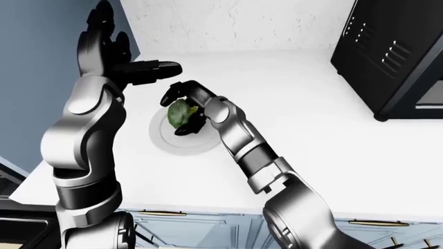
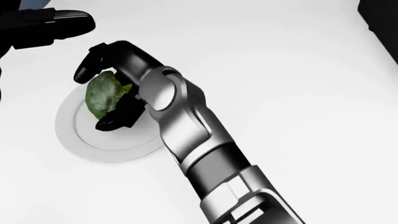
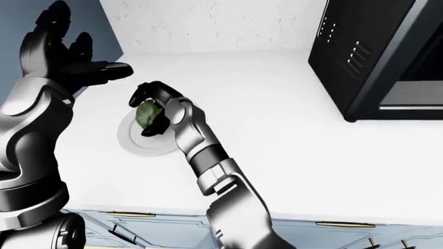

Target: Place the broccoli on the top rack of the oven.

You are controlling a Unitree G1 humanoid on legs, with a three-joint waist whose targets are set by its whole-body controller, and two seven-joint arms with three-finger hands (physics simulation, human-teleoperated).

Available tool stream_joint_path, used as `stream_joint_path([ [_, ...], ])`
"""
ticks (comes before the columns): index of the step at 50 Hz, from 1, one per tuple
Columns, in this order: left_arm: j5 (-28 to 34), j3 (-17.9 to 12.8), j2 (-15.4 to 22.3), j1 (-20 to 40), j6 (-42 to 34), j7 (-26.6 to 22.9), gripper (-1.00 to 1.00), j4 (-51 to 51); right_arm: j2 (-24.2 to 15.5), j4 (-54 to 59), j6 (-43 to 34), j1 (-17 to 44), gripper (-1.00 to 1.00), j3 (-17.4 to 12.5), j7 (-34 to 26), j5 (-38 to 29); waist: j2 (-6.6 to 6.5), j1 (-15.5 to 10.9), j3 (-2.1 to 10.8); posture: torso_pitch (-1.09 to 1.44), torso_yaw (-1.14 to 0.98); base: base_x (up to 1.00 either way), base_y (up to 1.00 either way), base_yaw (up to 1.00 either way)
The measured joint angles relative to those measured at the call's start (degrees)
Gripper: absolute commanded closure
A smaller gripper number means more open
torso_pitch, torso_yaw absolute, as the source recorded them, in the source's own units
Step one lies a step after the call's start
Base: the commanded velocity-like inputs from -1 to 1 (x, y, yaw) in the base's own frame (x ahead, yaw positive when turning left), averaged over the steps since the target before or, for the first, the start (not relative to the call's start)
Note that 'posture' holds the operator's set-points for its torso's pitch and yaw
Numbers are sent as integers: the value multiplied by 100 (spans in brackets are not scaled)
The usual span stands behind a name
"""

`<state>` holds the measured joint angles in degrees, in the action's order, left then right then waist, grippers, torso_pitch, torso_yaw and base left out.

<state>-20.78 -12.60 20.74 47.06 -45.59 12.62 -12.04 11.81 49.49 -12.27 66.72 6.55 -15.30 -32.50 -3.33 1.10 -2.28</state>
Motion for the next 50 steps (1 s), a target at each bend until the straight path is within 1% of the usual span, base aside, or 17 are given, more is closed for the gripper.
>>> stream_joint_path([
  [3,-8,-8,7,-1,-14,9,-100,-12,4,4,-16,12,14,-15,4,-11,2,2,-5,0,0,0,0,0],
  [6,-18,-14,16,1,-28,13,-100,-23,21,-40,-75,8,12,-5,-5,-28,4,5,-13,0,0,0,0,0],
  [10,-26,-12,20,-12,-21,11,-100,-22,32,97,-22,85,25,-31,52,-4,1,7,-16,0,0,0,0,0],
  [12,-29,-12,22,-9,-26,12,-100,-27,37,162,7,138,52,-68,133,32,1,7,-24,0,0,0,0,0],
  [13,-30,-10,21,-4,-24,12,-100,-25,32,210,29,192,70,-95,186,66,0,5,-28,0,0,0,0,0],
  [15,-29,-2,19,1,-15,12,-100,-15,7,271,65,297,81,-159,310,151,0,3,-33,0,0,0,0,0],
  [16,-28,0,18,2,-10,11,-100,-6,-15,277,79,347,100,-184,372,197,1,2,-34,0,0,0,0,0],
  [19,-23,-3,21,-4,3,8,-100,16,-85,204,100,453,100,-232,531,325,7,2,-29,0,0,0,0,0],
  [22,-13,-9,22,-2,23,6,-100,43,-123,108,107,482,100,-218,631,400,13,3,-18,0,0,0,0,0],
  [26,-28,-15,35,27,19,0,-100,27,-152,121,74,536,100,-214,679,489,16,-3,-26,0,0,0,0,0],
  [29,-44,-27,47,30,19,6,-100,-6,-217,49,-23,572,100,-284,708,607,20,-12,-40,0,0,0,0,0],
  [40,-92,-52,87,38,-24,30,-100,-16,-637,-303,-386,775,100,-391,819,907,51,-26,-50,0,0,0,0,0],
  [45,-123,-49,108,55,-18,32,-100,-14,-922,-435,-735,887,100,-642,922,1187,75,-53,-59,0,0,0,0,0],
  [48,-114,-50,106,35,-6,42,-100,-19,-1149,-836,-1151,814,100,-838,1024,1500,99,-68,-63,0,0,0,0,0],
  [50,-96,-40,101,17,20,37,-100,5,-1330,-1189,-1470,745,100,-865,1073,1681,116,-74,-67,0,0,0,0,0],
])
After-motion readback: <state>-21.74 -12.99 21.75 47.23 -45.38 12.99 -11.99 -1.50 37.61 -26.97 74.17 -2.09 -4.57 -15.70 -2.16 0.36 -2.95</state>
